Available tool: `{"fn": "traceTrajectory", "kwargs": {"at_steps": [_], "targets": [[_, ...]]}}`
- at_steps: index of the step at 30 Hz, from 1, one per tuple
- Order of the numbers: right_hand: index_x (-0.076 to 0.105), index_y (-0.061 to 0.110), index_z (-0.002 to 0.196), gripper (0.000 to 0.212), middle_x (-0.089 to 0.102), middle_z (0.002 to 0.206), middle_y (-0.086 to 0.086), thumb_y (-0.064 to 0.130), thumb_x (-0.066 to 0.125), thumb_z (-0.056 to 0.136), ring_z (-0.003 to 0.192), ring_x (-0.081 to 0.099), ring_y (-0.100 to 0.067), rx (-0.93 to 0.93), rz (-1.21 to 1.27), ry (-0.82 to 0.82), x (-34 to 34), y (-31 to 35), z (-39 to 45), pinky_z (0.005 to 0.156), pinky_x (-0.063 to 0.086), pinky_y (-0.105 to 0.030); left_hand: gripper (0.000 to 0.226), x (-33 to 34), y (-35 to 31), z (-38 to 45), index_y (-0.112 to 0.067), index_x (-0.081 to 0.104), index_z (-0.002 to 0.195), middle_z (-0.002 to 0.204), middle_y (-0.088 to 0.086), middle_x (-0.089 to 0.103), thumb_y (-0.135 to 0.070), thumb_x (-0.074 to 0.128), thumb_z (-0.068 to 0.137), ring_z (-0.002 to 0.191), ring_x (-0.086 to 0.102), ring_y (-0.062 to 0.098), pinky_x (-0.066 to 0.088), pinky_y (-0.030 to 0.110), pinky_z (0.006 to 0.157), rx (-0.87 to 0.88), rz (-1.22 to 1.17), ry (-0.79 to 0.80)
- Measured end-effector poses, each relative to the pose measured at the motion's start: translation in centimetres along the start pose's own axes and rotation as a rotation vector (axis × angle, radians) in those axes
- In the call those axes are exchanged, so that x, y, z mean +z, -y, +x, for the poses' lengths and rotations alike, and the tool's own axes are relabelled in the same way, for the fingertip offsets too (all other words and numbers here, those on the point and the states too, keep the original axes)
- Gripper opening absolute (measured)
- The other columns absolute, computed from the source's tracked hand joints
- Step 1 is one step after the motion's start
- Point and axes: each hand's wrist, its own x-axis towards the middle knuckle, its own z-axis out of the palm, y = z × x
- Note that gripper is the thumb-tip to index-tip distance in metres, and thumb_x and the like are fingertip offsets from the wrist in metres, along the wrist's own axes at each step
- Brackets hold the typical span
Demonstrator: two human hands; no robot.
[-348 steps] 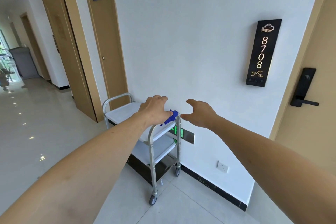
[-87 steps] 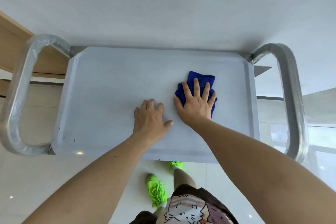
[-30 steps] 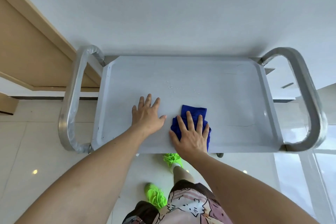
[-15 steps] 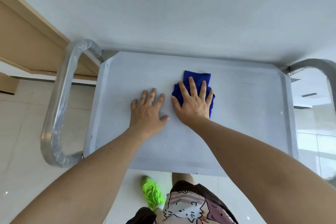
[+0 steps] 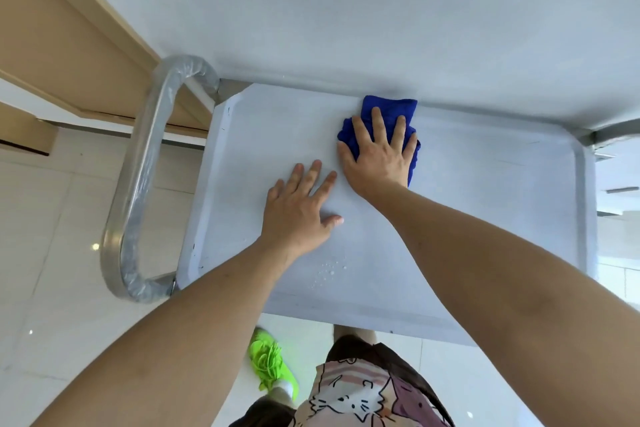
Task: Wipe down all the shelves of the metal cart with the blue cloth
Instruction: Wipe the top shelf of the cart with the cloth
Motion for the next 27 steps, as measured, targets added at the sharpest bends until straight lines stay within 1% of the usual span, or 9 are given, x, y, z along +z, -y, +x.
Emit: {"fn": "traceTrajectory", "kwargs": {"at_steps": [2, 4, 6, 8, 12, 17, 20, 24, 27], "targets": [[0.022, 0.04, 0.155, 0.065, 0.008, 0.169, 0.006, 0.067, 0.021, 0.096, 0.152, -0.009, -0.036, -0.003, 0.002, 0.015, 0.1, 0.0, -1.4, 0.119, -0.007, -0.06, 0.078, -0.5, 0.1, 0.3, -0.041, -0.001, 0.154, 0.165, -0.007, -0.01, -0.07, 0.035, 0.09, 0.152, -0.005, 0.022, 0.012, 0.049, 0.119, 0.014, 0.006, 0.051], [0.021, 0.04, 0.155, 0.065, 0.007, 0.169, 0.007, 0.067, 0.021, 0.096, 0.152, -0.011, -0.034, 0.005, 0.016, 0.036, 0.4, -0.1, -3.6, 0.12, -0.008, -0.059, 0.076, -1.4, 0.4, 0.5, -0.038, 0.002, 0.155, 0.165, -0.007, -0.008, -0.065, 0.037, 0.093, 0.152, -0.004, 0.021, 0.014, 0.048, 0.119, 0.024, -0.04, 0.102], [0.019, 0.041, 0.156, 0.066, 0.005, 0.169, 0.007, 0.068, 0.02, 0.096, 0.152, -0.012, -0.033, 0.018, 0.021, 0.054, 0.9, 0.0, -6.4, 0.12, -0.009, -0.058, 0.071, -2.3, 1.1, 0.1, -0.032, 0.008, 0.156, 0.166, -0.004, -0.002, -0.056, 0.041, 0.097, 0.152, 0.0, 0.019, 0.017, 0.043, 0.12, 0.004, -0.183, 0.097], [0.016, 0.041, 0.156, 0.065, 0.002, 0.169, 0.007, 0.068, 0.019, 0.097, 0.152, -0.014, -0.033, 0.044, 0.011, 0.077, 1.7, 0.2, -9.6, 0.119, -0.01, -0.058, 0.07, -3.0, 2.2, -1.0, -0.03, 0.011, 0.156, 0.166, -0.003, 0.001, -0.05, 0.044, 0.098, 0.152, 0.001, 0.019, 0.017, 0.039, 0.12, -0.036, -0.285, 0.049], [0.011, 0.041, 0.157, 0.065, -0.002, 0.169, 0.008, 0.067, 0.016, 0.097, 0.151, -0.017, -0.034, 0.104, 0.013, 0.107, 3.5, 2.1, -15.9, 0.119, -0.012, -0.058, 0.073, -3.6, 4.9, -4.4, -0.03, 0.008, 0.156, 0.166, -0.002, -0.001, -0.051, 0.045, 0.097, 0.152, -0.002, 0.024, 0.016, 0.042, 0.12, -0.081, -0.229, 0.014], [0.009, 0.042, 0.156, 0.069, -0.002, 0.169, 0.006, 0.069, 0.008, 0.093, 0.151, -0.018, -0.035, 0.151, 0.034, 0.106, 5.8, 5.8, -21.6, 0.118, -0.014, -0.058, 0.075, -3.6, 7.8, -8.6, -0.032, 0.006, 0.155, 0.165, -0.001, -0.005, -0.052, 0.045, 0.096, 0.151, -0.004, 0.028, 0.023, 0.049, 0.118, -0.147, -0.199, 0.039], [0.011, 0.041, 0.156, 0.068, -0.003, 0.169, 0.006, 0.069, 0.01, 0.094, 0.151, -0.019, -0.035, 0.159, 0.055, 0.105, 6.7, 8.3, -23.8, 0.117, -0.016, -0.058, 0.075, -3.5, 9.0, -10.7, -0.032, 0.007, 0.156, 0.165, -0.001, -0.004, -0.053, 0.047, 0.095, 0.151, -0.003, 0.028, 0.021, 0.05, 0.119, -0.142, -0.198, 0.033], [0.008, 0.042, 0.157, 0.068, -0.008, 0.169, 0.007, 0.069, 0.01, 0.096, 0.15, -0.025, -0.034, 0.09, 0.052, 0.152, 7.5, 11.8, -26.0, 0.116, -0.02, -0.058, 0.076, -3.1, 10.5, -12.2, -0.033, 0.005, 0.155, 0.165, -0.002, -0.004, -0.052, 0.047, 0.095, 0.151, -0.004, 0.027, 0.016, 0.05, 0.12, -0.144, -0.208, 0.027], [0.006, 0.042, 0.157, 0.066, -0.01, 0.168, 0.007, 0.067, 0.01, 0.097, 0.149, -0.027, -0.035, 0.03, 0.013, 0.182, 8.0, 13.6, -26.3, 0.114, -0.023, -0.058, 0.076, -2.7, 11.4, -12.0, -0.032, 0.005, 0.156, 0.166, -0.001, -0.004, -0.053, 0.046, 0.095, 0.151, -0.004, 0.027, 0.017, 0.049, 0.12, -0.168, -0.202, 0.03]]}}
